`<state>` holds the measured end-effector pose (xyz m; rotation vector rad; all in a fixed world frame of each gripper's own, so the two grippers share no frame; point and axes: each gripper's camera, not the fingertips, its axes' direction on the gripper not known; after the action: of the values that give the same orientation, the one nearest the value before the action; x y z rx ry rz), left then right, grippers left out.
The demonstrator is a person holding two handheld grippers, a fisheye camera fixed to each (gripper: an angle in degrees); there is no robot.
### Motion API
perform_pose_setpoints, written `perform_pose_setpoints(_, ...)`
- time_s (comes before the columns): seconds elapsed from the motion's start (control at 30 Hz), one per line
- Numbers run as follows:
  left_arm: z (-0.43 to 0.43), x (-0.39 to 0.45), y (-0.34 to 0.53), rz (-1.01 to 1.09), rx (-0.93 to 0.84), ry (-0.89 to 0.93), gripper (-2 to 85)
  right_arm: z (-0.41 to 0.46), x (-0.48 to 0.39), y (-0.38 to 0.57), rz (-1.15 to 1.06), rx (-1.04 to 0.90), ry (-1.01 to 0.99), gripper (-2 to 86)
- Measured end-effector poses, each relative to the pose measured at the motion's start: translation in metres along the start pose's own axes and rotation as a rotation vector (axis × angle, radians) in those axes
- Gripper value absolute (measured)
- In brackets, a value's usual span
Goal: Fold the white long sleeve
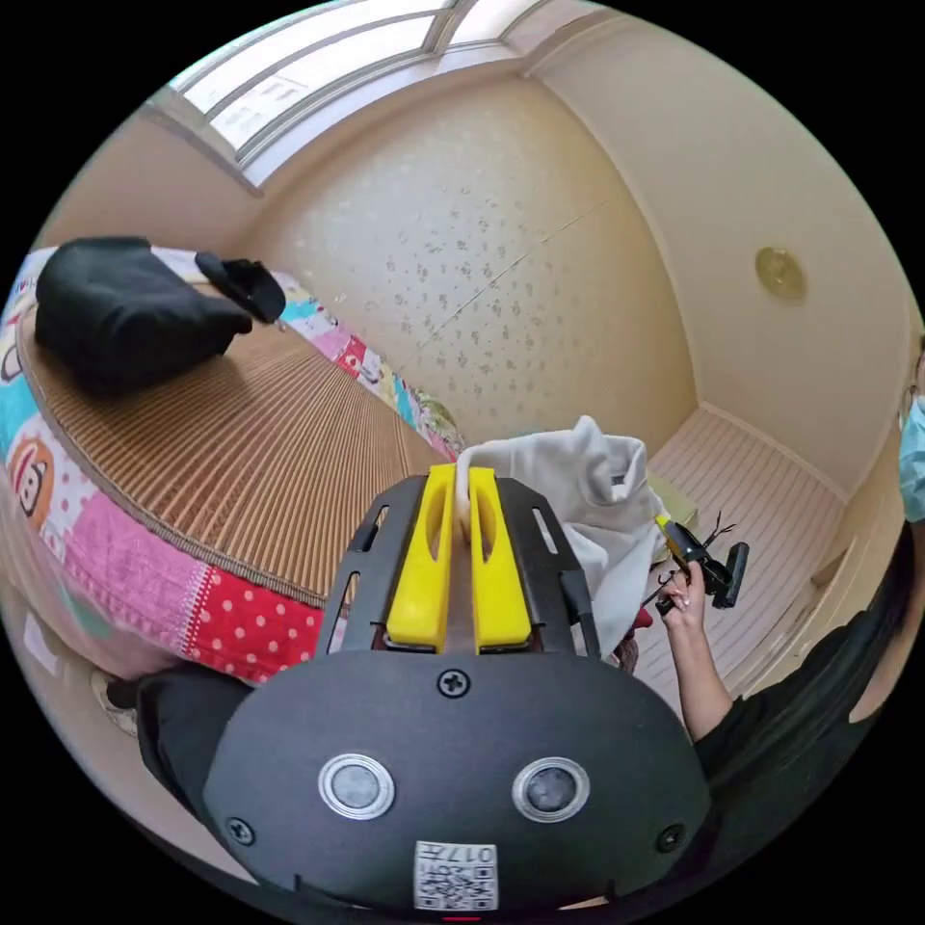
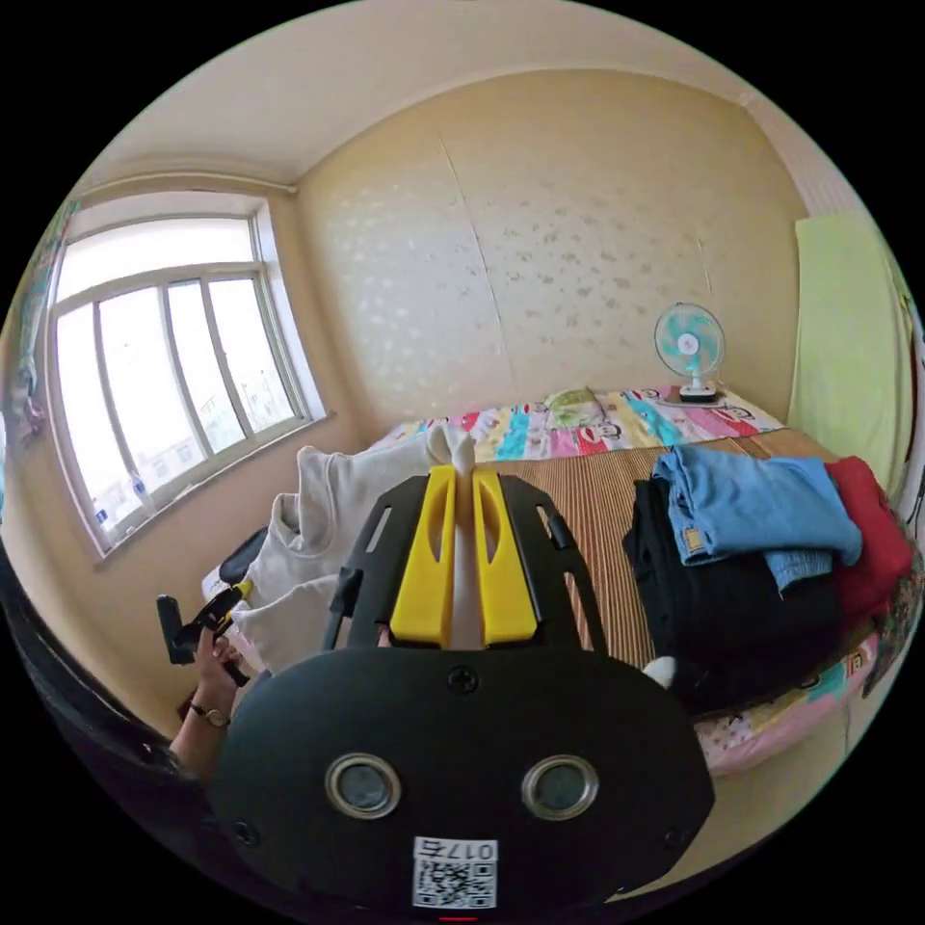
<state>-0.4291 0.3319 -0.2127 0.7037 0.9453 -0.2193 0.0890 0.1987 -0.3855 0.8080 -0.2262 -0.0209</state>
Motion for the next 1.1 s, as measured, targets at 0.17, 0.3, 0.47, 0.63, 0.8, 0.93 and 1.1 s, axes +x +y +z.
perform_pose_setpoints(0.17, -0.052, 0.125, -0.041, 0.184, 0.202, 0.114, 0.5, -0.125, -0.024, -0.018, -0.060, 0.261, 0.022, 2.4)
perform_pose_setpoints(0.3, -0.089, 0.191, -0.085, 0.323, 0.242, 0.265, 0.5, -0.192, -0.027, -0.027, -0.032, 0.407, -0.108, 2.4)
perform_pose_setpoints(0.47, -0.097, 0.213, -0.155, 0.389, 0.035, 0.398, 0.6, -0.203, 0.009, -0.068, -0.091, 0.234, -0.441, 2.4)
perform_pose_setpoints(0.63, -0.085, 0.208, -0.177, 0.331, -0.032, 0.643, 0.4, -0.162, 0.042, -0.065, 0.095, 0.136, -0.704, 2.5)
perform_pose_setpoints(0.8, -0.115, 0.259, -0.179, 0.476, 0.040, 0.446, 0.0, -0.181, 0.008, -0.057, 0.045, 0.267, -0.577, 2.7)
perform_pose_setpoints(0.93, -0.061, 0.273, -0.222, 0.473, -0.081, 0.181, 0.0, -0.109, -0.006, -0.109, 0.044, 0.082, -0.512, 2.8)
perform_pose_setpoints(1.1, 0.117, 0.227, -0.310, 0.489, -0.223, -0.247, 1.9, 0.109, -0.028, -0.178, -0.119, -0.147, -0.018, 4.4)
